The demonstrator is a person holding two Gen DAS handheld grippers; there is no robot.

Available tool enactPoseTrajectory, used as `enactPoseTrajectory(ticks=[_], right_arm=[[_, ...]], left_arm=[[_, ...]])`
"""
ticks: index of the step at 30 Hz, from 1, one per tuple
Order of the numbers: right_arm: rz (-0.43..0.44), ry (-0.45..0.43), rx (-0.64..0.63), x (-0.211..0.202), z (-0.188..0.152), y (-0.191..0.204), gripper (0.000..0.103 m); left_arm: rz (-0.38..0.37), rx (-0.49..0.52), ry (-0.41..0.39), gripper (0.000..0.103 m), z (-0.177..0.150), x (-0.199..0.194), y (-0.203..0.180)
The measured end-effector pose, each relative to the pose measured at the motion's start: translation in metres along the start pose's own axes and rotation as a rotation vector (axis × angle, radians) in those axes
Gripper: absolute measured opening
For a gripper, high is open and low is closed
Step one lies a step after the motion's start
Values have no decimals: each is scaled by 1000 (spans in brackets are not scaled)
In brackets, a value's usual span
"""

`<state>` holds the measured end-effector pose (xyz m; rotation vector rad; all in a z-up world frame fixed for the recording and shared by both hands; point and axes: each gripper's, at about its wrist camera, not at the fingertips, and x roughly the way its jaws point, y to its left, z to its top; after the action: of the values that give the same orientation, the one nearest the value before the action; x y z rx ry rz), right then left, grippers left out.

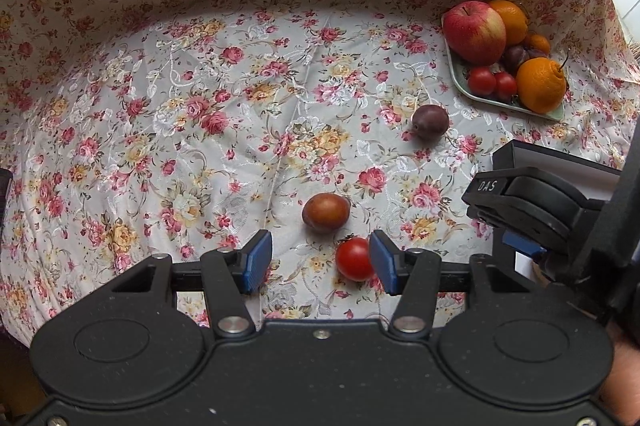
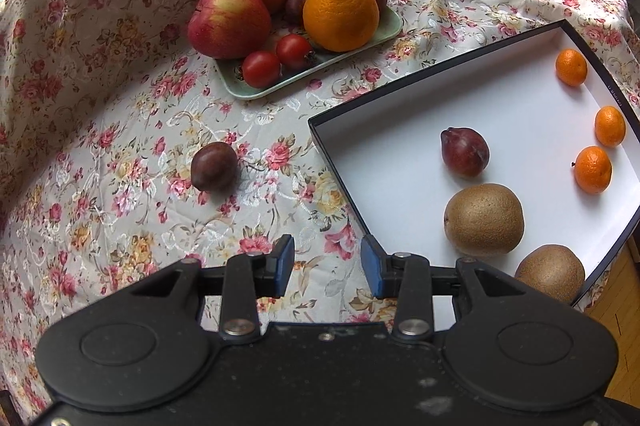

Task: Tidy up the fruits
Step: 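Move the left tool to a red tomato while the right tool approaches a small fruit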

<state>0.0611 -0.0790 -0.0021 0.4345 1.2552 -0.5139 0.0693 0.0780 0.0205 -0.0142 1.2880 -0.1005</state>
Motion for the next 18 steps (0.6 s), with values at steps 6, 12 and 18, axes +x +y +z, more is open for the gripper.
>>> enactPoseTrajectory(ticks=[6,12,18], right_arm=[[27,16,-13,1,-8,14,40],[41,38,-55,5,-18,29,40],[49,55,-62,8,-21,35,40]], left_arm=[[11,-14,13,59,1,3,13],[6,-46,49,59,2,12,26],[13,-66,73,59,1,19,34]])
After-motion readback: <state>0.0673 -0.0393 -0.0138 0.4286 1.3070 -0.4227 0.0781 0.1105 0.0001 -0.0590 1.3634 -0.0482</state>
